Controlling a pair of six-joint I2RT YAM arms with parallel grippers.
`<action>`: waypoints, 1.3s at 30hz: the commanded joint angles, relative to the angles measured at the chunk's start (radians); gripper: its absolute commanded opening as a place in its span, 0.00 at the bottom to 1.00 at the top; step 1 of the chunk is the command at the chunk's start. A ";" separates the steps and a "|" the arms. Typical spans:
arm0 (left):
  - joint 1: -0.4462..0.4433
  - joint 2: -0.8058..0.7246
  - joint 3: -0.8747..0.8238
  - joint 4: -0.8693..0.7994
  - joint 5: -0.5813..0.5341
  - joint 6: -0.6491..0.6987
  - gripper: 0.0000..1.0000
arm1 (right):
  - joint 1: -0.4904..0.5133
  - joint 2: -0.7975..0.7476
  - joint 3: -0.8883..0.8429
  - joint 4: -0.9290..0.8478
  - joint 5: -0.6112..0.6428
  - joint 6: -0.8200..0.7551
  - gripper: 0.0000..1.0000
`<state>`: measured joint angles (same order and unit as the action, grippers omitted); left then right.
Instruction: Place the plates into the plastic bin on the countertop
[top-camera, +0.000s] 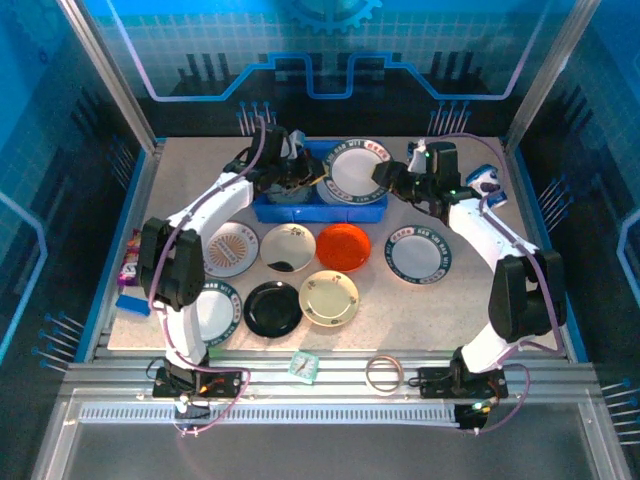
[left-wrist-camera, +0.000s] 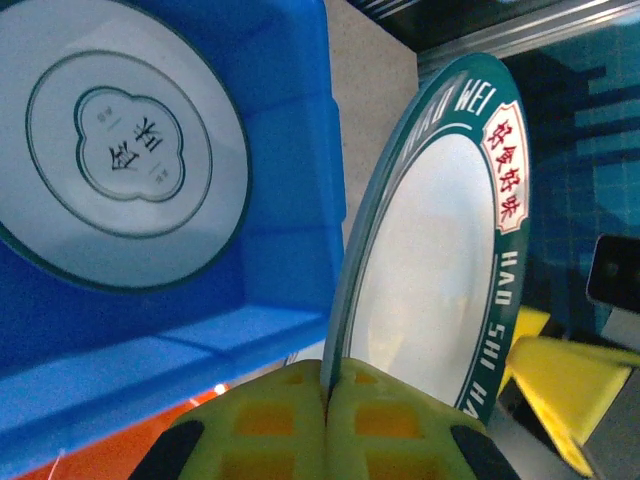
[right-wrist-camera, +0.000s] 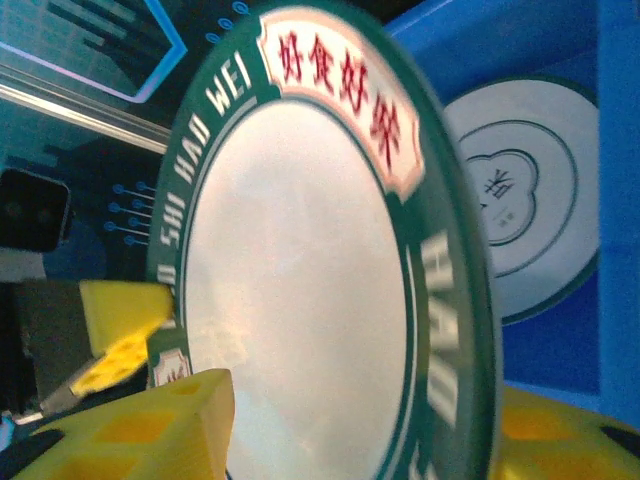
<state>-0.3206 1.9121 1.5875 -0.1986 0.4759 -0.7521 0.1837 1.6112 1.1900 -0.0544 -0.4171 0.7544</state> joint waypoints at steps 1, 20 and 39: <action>0.021 0.031 0.063 0.059 -0.023 -0.049 0.00 | -0.019 -0.041 0.006 -0.085 0.042 -0.056 0.55; 0.070 0.144 0.145 -0.068 -0.140 0.023 0.00 | -0.099 -0.161 -0.103 -0.107 0.120 -0.072 0.59; 0.057 0.337 0.240 -0.099 -0.158 -0.002 0.00 | -0.111 -0.184 -0.143 -0.125 0.113 -0.078 0.58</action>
<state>-0.2592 2.2288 1.7798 -0.3031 0.3229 -0.7540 0.0837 1.4513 1.0603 -0.1646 -0.2955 0.6899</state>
